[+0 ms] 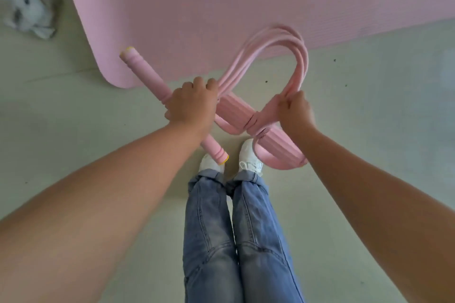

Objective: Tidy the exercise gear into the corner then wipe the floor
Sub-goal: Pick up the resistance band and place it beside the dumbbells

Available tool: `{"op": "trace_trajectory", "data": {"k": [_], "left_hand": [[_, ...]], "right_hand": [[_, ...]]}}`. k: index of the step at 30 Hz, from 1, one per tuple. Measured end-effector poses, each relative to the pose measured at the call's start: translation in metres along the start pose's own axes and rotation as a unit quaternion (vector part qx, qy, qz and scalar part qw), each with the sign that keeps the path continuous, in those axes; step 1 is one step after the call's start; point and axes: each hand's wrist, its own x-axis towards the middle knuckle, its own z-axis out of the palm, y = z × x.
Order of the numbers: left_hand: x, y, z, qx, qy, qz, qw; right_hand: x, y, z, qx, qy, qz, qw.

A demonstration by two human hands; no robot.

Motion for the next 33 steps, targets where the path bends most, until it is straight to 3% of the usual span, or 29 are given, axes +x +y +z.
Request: {"op": "trace_trajectory", "data": {"k": [3,7,16,20,22,24,29,33], "left_hand": [[-0.019,0.029,-0.057,0.016,-0.001,0.032,0.999],[-0.050,0.064,-0.129,0.031,0.018,0.081,0.996],[-0.135,0.185,-0.276,0.063,0.049,0.216,0.973],[-0.171,0.264,-0.326,0.087,0.056,0.281,0.954],[-0.188,0.305,-0.346,0.106,0.058,0.301,0.946],[-0.201,0.350,-0.361,0.134,0.059,0.315,0.938],[-0.231,0.479,-0.386,0.226,0.066,0.339,0.911],[-0.245,0.586,-0.416,0.258,0.104,0.359,0.891]], "right_hand": [[-0.037,-0.001,-0.040,0.147,0.046,0.014,0.988],[-0.094,0.008,-0.103,0.318,0.134,0.043,0.938],[-0.226,0.061,-0.277,0.374,0.311,0.038,0.873],[-0.274,0.097,-0.341,0.448,0.390,0.053,0.803],[-0.295,0.124,-0.367,0.485,0.393,0.071,0.778],[-0.314,0.153,-0.391,0.473,0.380,0.081,0.791],[-0.327,0.232,-0.455,0.394,0.275,0.141,0.866],[-0.320,0.290,-0.533,0.396,0.240,0.159,0.872]]}}
